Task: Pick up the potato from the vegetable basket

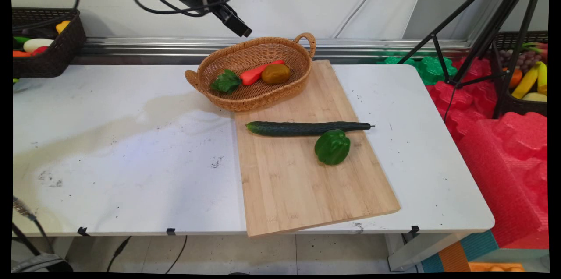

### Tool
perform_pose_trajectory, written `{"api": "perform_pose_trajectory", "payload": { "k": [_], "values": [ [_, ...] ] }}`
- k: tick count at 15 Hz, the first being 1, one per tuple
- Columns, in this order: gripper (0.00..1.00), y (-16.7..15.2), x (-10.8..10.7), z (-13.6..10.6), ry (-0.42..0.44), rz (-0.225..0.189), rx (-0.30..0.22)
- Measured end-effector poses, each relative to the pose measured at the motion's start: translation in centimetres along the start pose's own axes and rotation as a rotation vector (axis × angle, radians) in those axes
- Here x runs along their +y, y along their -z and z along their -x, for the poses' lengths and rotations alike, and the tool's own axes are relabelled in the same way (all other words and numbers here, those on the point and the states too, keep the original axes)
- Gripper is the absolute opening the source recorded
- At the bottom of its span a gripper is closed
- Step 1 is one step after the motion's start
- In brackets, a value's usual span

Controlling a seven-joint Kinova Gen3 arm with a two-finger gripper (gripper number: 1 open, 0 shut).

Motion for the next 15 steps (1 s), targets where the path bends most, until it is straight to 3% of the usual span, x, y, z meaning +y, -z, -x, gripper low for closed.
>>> {"api": "perform_pose_trajectory", "payload": {
  "k": [8, 15],
  "values": [
    [1.0, -7.1, -1.4, -0.1, 0.023, -0.007, -0.089],
    [1.0, -13.4, -1.3, 0.0, -0.029, 0.053, -0.131]
  ]
}}
